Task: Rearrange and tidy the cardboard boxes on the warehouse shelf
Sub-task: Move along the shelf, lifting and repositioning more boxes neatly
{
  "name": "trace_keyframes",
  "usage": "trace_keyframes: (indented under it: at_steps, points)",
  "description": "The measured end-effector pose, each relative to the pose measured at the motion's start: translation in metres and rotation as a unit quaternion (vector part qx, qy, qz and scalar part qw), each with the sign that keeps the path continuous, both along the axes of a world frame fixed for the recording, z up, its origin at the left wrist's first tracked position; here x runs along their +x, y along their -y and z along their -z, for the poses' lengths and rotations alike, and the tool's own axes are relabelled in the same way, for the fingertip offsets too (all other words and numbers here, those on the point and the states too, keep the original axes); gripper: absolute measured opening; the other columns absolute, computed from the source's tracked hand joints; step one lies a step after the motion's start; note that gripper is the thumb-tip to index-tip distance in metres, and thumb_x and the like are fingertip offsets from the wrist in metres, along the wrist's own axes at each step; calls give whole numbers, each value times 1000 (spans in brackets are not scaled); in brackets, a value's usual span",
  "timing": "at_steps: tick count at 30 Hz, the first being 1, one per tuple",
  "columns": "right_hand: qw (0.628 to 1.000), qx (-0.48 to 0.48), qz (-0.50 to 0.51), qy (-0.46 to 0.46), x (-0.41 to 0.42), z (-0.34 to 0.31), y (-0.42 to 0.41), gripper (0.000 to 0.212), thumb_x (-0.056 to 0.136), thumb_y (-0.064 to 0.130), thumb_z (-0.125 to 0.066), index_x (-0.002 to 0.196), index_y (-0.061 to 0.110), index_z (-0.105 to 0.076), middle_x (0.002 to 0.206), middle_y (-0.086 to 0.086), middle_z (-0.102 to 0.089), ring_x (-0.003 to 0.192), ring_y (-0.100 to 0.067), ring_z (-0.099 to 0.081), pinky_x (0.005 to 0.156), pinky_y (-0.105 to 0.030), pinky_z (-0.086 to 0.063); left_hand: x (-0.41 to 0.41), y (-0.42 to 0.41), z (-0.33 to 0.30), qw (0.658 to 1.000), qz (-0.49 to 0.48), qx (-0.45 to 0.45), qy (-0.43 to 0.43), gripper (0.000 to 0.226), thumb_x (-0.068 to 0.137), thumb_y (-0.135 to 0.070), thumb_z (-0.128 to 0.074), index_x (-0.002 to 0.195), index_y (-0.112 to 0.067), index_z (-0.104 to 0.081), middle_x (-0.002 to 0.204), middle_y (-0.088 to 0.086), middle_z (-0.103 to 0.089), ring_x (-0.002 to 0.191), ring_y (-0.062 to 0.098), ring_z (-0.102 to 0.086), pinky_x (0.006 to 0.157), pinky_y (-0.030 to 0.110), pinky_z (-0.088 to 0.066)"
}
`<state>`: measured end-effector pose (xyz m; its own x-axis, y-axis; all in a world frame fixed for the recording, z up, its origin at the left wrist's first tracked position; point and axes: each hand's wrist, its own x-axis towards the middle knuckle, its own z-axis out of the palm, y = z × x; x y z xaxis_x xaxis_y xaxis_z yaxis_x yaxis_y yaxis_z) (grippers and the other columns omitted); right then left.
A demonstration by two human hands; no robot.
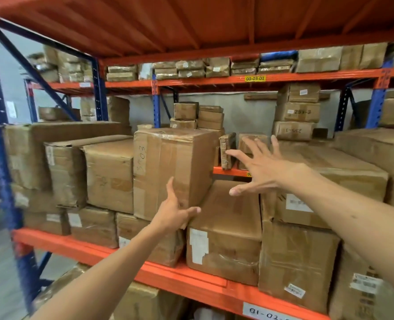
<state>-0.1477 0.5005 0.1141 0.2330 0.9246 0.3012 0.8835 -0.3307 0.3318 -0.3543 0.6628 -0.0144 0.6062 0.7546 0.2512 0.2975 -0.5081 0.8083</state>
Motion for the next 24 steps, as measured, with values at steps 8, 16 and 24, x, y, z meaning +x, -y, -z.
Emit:
trace_keyframes:
  at_steps: [8, 16, 24]
  points:
    - [997, 4, -68, 22, -80, -37, -115, 118, 68, 91, -58, 156, 50, 9, 169, -14, 16, 153, -45, 12, 113, -70, 13, -39, -64, 4, 990, -126, -38, -51, 151, 69, -56, -87, 153, -28, 34, 160, 37, -11, 148, 48, -25, 118, 53, -31]
    - [998, -9, -66, 2, -149, -57, -229, 122, 65, 80, -74, 159, 51, -1, 169, -14, 14, 151, -52, -2, 114, -76, -13, -60, -113, 12, 993, -69, -60, -74, 157, 66, -52, -91, 148, -30, 41, 156, 39, -6, 141, 52, -34, 111, 53, -37]
    - [995, 23, -64, 66, -141, -52, -254, 109, 62, 87, -70, 151, 45, -23, 131, -12, -52, 114, -36, -57, 91, -46, -43, -36, -119, 28, 992, -108, -34, -62, 158, 66, -52, -91, 144, -34, 46, 144, 35, -14, 127, 53, -37, 109, 57, -35]
